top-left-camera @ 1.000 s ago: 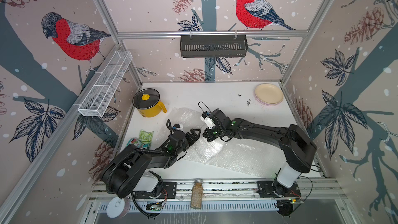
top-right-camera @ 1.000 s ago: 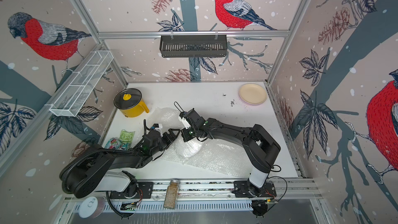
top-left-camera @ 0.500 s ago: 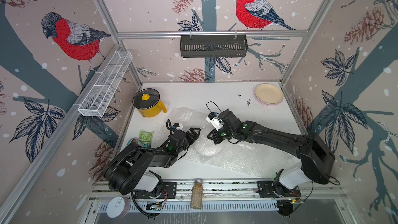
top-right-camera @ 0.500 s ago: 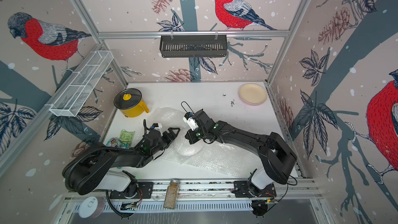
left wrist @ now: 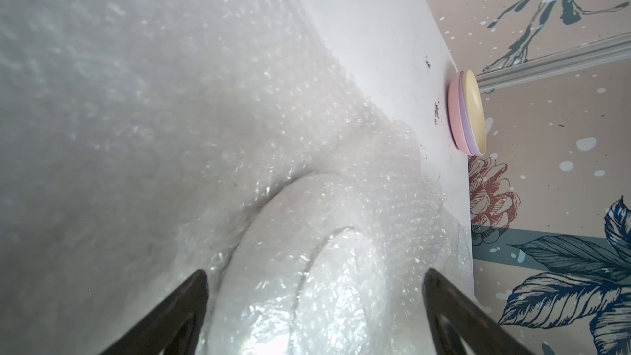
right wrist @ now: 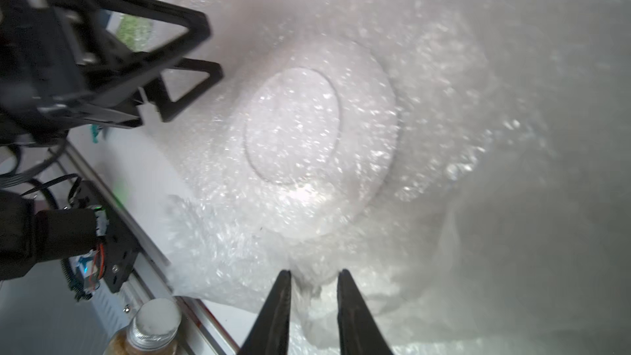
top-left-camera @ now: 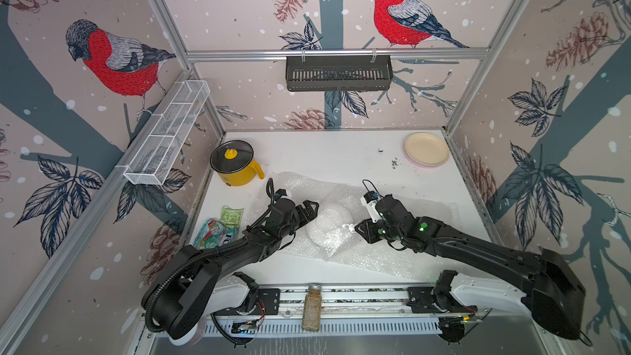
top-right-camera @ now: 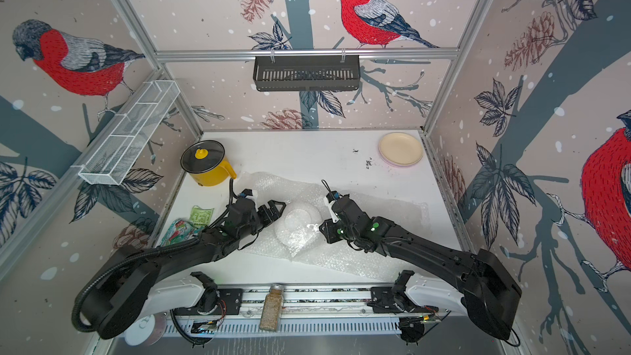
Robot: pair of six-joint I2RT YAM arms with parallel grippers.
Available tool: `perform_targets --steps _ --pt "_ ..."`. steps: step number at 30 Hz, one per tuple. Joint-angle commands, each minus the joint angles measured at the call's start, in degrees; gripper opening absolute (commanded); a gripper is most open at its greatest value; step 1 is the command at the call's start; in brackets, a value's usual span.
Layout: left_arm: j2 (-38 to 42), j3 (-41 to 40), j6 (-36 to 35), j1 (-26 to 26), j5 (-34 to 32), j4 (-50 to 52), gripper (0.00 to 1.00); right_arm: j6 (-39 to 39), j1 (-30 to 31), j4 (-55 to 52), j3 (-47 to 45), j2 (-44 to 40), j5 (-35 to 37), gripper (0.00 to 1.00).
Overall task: Unpack dinner plates from bubble wrap
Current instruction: Unwrap the bubble wrap.
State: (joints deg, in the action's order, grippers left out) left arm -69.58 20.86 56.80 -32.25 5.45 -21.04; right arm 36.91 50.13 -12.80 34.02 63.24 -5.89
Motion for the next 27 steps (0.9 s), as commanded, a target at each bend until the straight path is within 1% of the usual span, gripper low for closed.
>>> perform_targets --steps 1,3,4,5,8,10,12,13,14,16,18,19,22,23,27 --pt "1.2 2.5 -8.4 0.0 4.5 3.9 0.96 6.7 -0.3 2.7 -1.6 -2.6 8.6 0.29" --pt "1.6 3.7 -12.0 0.0 7.0 5.6 0.96 8.1 -0.7 1.7 -1.4 -4.5 12.0 0.33" --pt "1.9 4.1 -13.9 -0.3 8.7 5.8 0.95 8.8 -1.3 0.7 -1.2 -5.3 14.2 0.39" --pt "2.1 4.3 -15.8 -0.5 9.9 6.2 0.95 9.3 -1.8 0.1 -1.2 -5.9 15.7 0.42" --pt "1.1 7.0 -21.5 -3.2 10.6 10.2 0.95 9.7 -5.2 -0.7 -1.6 -7.6 16.9 0.49" --pt "-1.3 9.4 -25.7 -7.4 8.3 12.7 0.95 9.7 -9.0 0.3 -2.2 -8.0 14.7 0.55" --pt "-4.7 12.1 -28.3 -10.8 7.2 14.8 0.95 9.6 -11.8 2.0 -2.7 -7.5 11.6 0.63" --pt "-6.5 13.3 -28.8 -12.0 7.1 15.3 0.95 9.3 -12.5 2.5 -2.5 -6.9 10.3 0.63" --pt "-7.7 14.0 -29.0 -12.7 7.8 15.1 0.95 9.0 -12.7 2.5 -2.1 -6.2 9.9 0.64" --pt "-10.0 15.5 -29.3 -14.0 11.6 13.7 0.94 8.5 -13.4 0.4 -0.4 -4.4 10.1 0.66" --pt "-11.8 17.0 -29.9 -15.6 14.1 12.6 0.93 8.5 -14.8 -0.5 0.0 -2.6 10.3 0.72" --pt "-13.0 18.0 -30.2 -16.6 15.4 12.1 0.93 8.3 -16.6 -0.7 0.0 -1.6 9.0 0.75" --pt "-18.2 21.6 -30.6 -18.7 19.8 11.8 0.93 7.8 -22.6 -1.7 -0.3 2.7 0.2 0.76" --pt "-19.7 22.6 -30.4 -19.3 20.2 11.6 0.92 7.8 -23.7 -0.8 -1.0 3.4 -1.9 0.77" --pt "-24.6 25.0 -28.6 -21.1 20.5 8.9 0.88 8.1 -24.4 4.9 -3.2 3.9 -8.0 0.77"
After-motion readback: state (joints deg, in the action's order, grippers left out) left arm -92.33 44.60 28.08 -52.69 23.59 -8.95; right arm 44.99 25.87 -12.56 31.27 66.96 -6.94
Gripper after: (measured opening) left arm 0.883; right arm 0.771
